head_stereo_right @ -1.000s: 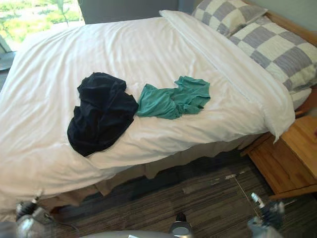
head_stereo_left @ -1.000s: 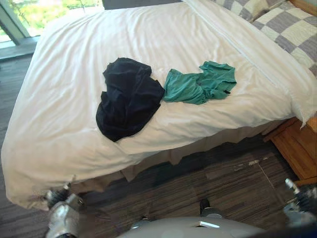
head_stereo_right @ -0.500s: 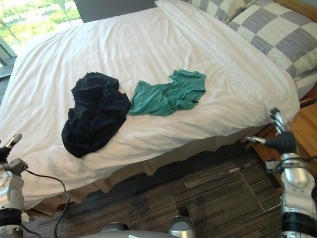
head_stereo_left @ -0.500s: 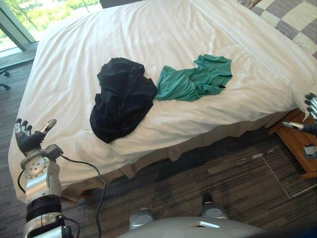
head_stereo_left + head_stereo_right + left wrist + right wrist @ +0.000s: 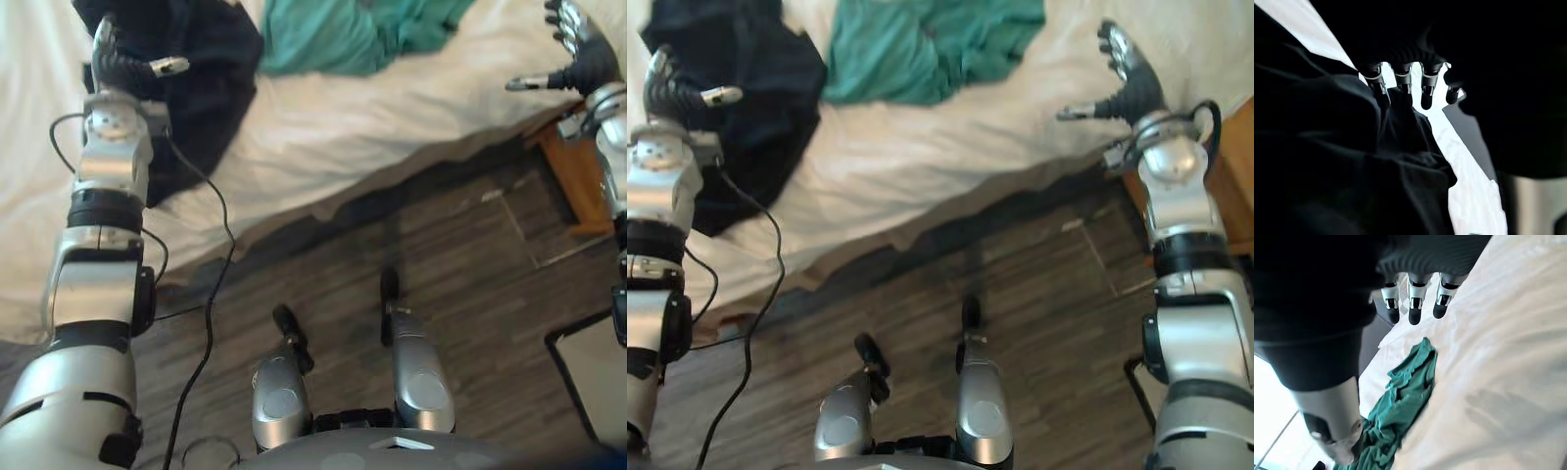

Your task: Tidy the bed and pick cloth on bed and put in laundry

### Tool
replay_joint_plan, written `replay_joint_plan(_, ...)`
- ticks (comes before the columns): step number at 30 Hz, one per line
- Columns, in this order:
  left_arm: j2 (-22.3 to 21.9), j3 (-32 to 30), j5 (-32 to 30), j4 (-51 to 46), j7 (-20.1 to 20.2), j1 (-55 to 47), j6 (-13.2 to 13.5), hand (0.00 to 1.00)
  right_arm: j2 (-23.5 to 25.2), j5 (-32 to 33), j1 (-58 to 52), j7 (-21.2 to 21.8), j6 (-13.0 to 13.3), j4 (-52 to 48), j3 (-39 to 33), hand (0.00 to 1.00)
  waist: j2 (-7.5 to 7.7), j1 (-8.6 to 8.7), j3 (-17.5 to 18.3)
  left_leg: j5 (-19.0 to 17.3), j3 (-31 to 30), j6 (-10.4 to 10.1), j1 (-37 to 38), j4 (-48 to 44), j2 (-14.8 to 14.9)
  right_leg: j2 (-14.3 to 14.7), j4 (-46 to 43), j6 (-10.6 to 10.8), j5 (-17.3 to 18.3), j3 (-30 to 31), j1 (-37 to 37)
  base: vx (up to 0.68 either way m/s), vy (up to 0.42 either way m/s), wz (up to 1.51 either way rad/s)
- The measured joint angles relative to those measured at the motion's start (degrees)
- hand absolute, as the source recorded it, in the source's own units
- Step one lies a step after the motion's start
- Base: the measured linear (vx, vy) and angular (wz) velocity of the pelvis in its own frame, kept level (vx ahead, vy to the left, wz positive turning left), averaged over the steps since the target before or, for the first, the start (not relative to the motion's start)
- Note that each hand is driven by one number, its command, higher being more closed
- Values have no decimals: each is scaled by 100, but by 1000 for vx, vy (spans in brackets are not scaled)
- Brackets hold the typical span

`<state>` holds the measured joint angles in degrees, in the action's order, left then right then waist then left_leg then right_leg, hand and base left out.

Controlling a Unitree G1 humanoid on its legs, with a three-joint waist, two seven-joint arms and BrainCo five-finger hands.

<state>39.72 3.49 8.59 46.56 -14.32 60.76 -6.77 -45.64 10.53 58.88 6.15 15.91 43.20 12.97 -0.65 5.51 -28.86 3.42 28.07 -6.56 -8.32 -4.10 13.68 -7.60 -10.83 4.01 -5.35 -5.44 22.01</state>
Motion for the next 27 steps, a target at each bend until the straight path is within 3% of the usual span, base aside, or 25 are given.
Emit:
replay_joint_plan(4, -142, 173, -261, 0, -129, 51, -543, 0, 297, 140, -6, -67, -77, -136, 129, 0, -7, 7, -8, 8, 149, -6, -95, -23, 42, 30, -156, 27, -44, 20, 270, -20, -31, -20)
replay_joint_plan(6, -140, 167, -374, -10, -125, 293, -1033, 0, 302, 350, -6, -168, -138, -379, 100, 0, -4, 41, -10, 6, 225, -3, -299, -112, 44, -6, -241, 26, -45, -2, 499, -17, -31, -7)
replay_joint_plan(8, -156, 177, -381, -39, -94, 385, -1265, 0, 322, 401, -6, -188, -207, -466, 92, 0, -3, 72, -11, 3, 242, -1, -416, -138, 44, -27, -296, 26, -47, 5, 632, 0, 0, 0)
replay_joint_plan(9, -161, 199, -673, -53, 31, 404, -1581, 0, 402, 402, -10, -191, -316, -565, 62, 0, -2, 102, -11, -33, 252, 12, -529, -233, 69, -43, -330, 24, -51, 7, 727, 0, 0, 0)
replay_joint_plan(10, -161, 211, -804, -53, 69, 403, -1684, 0, 434, 402, -26, -193, -334, -618, 60, 0, -2, 104, -11, -57, 261, 14, -566, -275, 88, -42, -330, 20, -56, 10, 751, 0, 0, 0)
replay_joint_plan(11, -163, 216, -1016, -85, 163, 406, -1851, 100, 472, 402, -59, -191, -362, -706, 60, 0, -1, 104, -12, -102, 269, 5, -620, -360, 128, -22, -327, 16, -60, 9, 782, -19, -8, -9)
replay_joint_plan(12, -159, 237, -1502, -101, 425, 475, -2149, 100, 475, 401, -134, -191, -398, -994, 54, 0, -1, 84, -12, -121, 292, -3, -664, -408, 153, 12, -320, 2, -54, 8, 836, -13, -6, -10)
replay_joint_plan(17, -5, 394, -2697, -81, 1081, 568, -2673, 100, 477, 391, -139, -199, -403, -1497, 44, 0, -1, -19, -12, -118, 489, -8, -688, -397, 210, 1, -362, -76, -60, -41, 1016, 27, -9, -19)
replay_joint_plan(19, 121, 372, -3013, -81, 1451, 485, -2717, 100, 470, 379, -137, -243, -415, -1693, -17, 0, -1, 6, -12, -115, 550, -13, -680, -390, 237, 20, -419, -82, -33, -52, 1060, 58, -18, -6)
replay_joint_plan(22, 150, 99, -2990, -82, 1510, 332, -2635, 100, 470, 308, -129, -293, -416, -1968, -56, 0, -8, 11, -8, -114, 619, -14, -656, -369, 235, 24, -430, -80, -30, -52, 1082, 60, -1, -8)
replay_joint_plan(25, 69, -497, -2243, -74, 1384, -243, -1926, 100, 466, -104, -113, -455, -423, -2181, -56, 0, -13, 14, -2, -111, 628, -18, -484, -295, 180, -123, -694, -126, 120, -394, 1011, 47, -6, 15)
replay_joint_plan(27, -234, -766, -1455, -34, 1373, -721, -1106, 100, 427, -314, -137, -599, -493, -2178, -81, 0, -22, 28, 6, -124, 587, 2, -424, -480, 211, -332, -991, -163, 352, -834, 771, 1, -37, 60)
